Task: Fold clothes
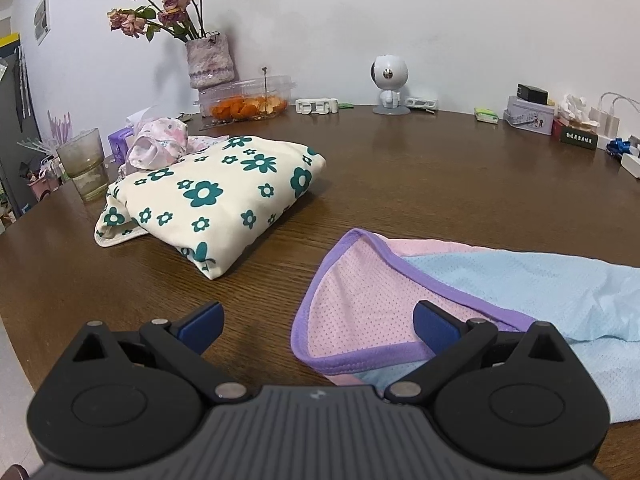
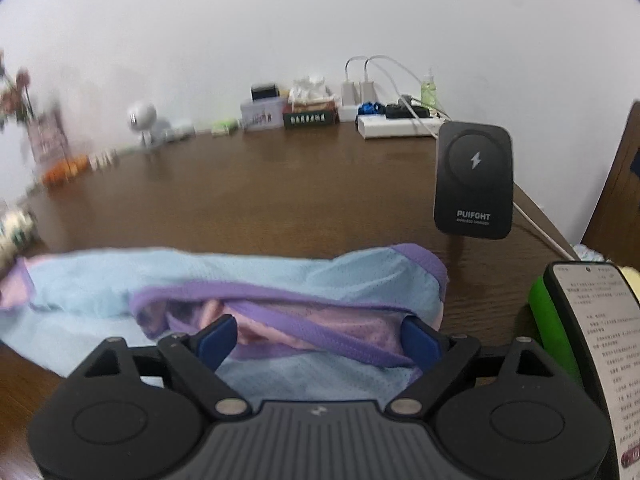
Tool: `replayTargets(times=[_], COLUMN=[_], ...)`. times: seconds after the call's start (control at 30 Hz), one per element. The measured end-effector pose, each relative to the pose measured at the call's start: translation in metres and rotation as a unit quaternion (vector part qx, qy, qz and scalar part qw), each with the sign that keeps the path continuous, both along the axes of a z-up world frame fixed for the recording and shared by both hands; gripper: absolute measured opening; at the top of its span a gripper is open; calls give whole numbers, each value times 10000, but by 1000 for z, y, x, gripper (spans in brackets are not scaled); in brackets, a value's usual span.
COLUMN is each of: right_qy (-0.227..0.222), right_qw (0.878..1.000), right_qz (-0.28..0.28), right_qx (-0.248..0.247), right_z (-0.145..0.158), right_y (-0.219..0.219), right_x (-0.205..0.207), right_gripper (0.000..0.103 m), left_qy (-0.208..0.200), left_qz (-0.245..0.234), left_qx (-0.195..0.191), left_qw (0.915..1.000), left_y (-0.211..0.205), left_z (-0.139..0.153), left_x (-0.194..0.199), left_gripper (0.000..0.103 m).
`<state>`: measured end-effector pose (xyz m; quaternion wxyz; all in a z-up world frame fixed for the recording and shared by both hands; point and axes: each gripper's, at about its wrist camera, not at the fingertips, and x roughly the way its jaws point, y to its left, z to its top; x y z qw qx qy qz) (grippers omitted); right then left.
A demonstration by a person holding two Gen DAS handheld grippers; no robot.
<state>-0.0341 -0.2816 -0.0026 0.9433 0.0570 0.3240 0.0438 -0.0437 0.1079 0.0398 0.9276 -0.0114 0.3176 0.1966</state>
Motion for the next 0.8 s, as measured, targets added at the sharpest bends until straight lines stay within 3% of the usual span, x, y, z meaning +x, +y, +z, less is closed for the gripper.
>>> replayTargets(times=[0.23, 0.33, 0.67, 0.8], right_qy=[-86, -98, -8, -11], right_qw=[9989, 9987, 9952, 9945], right_qz=[-174, -173, -607, -846], right_qx=[433, 479, 762, 620], right_z=[-2, -5, -3, -1], right_y=[-5, -2, -8, -7], right_x=[-8, -9, -7, -7], right_gripper=[91, 102, 102, 102], left_qy=[-16, -17, -34, -62], left_qz=[-35, -52, -73, -141], left_qx=[-85, -74, -224, -330], left_qw=[10000, 10000, 9997, 9993], left_y=[5, 4, 9, 13], left_z=[-1, -1, -5, -7], left_x=[1, 1, 2, 0], left_gripper=[103, 103, 103, 103])
